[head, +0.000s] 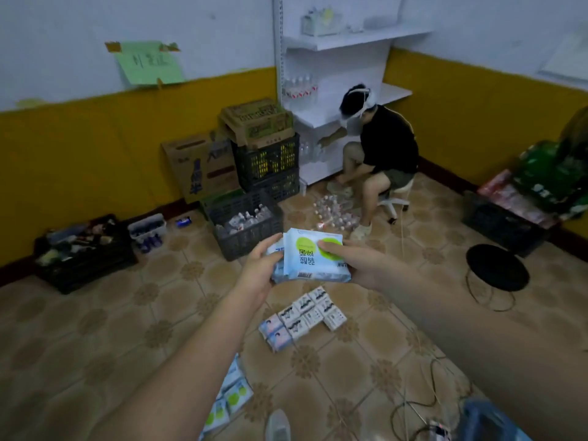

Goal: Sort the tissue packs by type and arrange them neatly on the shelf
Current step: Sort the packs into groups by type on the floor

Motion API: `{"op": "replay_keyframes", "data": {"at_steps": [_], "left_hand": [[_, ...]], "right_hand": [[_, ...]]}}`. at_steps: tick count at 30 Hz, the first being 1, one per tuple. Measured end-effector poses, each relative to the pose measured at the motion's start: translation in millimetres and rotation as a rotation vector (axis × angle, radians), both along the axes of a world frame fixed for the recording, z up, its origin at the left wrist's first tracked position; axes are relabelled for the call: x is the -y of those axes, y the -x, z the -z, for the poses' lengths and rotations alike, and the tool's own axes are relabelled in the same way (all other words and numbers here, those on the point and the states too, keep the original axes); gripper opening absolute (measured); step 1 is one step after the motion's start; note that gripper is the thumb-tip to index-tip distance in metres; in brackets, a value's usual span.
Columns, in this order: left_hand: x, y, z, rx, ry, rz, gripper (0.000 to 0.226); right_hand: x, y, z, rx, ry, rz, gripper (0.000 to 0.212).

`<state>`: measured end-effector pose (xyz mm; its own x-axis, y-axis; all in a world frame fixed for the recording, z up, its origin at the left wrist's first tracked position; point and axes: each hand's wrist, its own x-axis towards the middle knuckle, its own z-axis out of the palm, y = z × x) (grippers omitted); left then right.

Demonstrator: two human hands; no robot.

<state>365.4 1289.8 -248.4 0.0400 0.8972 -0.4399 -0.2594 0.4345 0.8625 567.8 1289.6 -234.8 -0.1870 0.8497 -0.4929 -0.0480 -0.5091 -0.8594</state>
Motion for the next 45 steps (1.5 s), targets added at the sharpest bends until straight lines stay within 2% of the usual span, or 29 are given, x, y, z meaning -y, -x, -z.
{"op": "replay_keyframes", "data": {"at_steps": [3,5,6,9,11,14,17,19,21,24,25,27,30,31,34,37,42,45], "left_hand": [[-38.0,14.4,23.9,0.035,0.034,-0.032,0.073],[-56.7,26.6,37.4,0.029,0.091,-0.084,0.084],[-66.1,33.5,47.1,0.035,0.129,-0.104,0.083],[-88.3,62.0,75.9,0.129,0.244,-0.173,0.048],[-95.6,82.7,94.6,0.106,0.295,-0.194,0.031],[-95.5,114.4,119.9,0.109,0.314,-0.276,0.035],[-90.6,149.5,145.4,0.102,0.351,-0.401,0.040],[-76.9,174.8,168.3,0.100,0.384,-0.503,0.041],[-59.6,198.1,195.3,0.073,0.427,-0.593,0.041],[-25.3,226.9,246.7,-0.013,0.542,-0.695,0.039],[-15.2,235.1,265.4,-0.027,0.572,-0.730,0.038],[4.2,251.3,305.2,-0.076,0.604,-0.758,0.039],[33.9,271.6,368.1,-0.156,0.650,-0.770,0.044],[42.4,279.7,393.2,-0.176,0.666,-0.764,0.040],[64.7,310.2,481.7,-0.263,0.687,-0.746,0.037],[77.5,352.4,586.5,-0.312,0.718,-0.727,0.036],[89.1,412.3,750.1,-0.454,0.724,-0.641,0.036],[101.1,431.7,836.3,-0.455,0.746,-0.565,0.035]], "right_hand": [[-36.6,10.9,14.2,0.018,0.025,0.006,0.059],[-61.2,24.4,24.7,0.066,0.026,-0.025,0.060],[-73.4,32.1,30.1,0.077,0.029,-0.027,0.056],[-107.0,55.9,60.3,0.064,0.084,-0.010,0.055],[-126.5,72.8,85.2,0.028,0.140,-0.037,0.057],[-149.6,103.8,115.3,0.058,0.182,-0.040,0.062],[-172.3,137.5,145.3,0.067,0.209,-0.027,0.034],[-184.6,163.2,175.4,0.043,0.250,-0.039,0.025],[-190.2,192.2,206.7,0.034,0.301,-0.074,0.031],[-182.2,222.4,287.3,0.084,0.393,-0.190,0.069],[-179.0,228.5,322.5,0.092,0.433,-0.219,0.076],[-164.7,250.6,341.6,0.166,0.505,-0.278,0.073],[-143.2,276.5,389.0,0.274,0.526,-0.300,0.032],[-137.3,283.9,414.5,0.315,0.541,-0.299,0.029],[-115.4,312.1,508.8,0.392,0.500,-0.321,0.039],[-95.4,340.6,615.0,0.554,0.414,-0.379,0.046],[-75.8,401.9,758.9,0.750,0.219,-0.596,0.047],[-67.6,430.7,833.9,0.793,0.127,-0.778,0.047]]}}
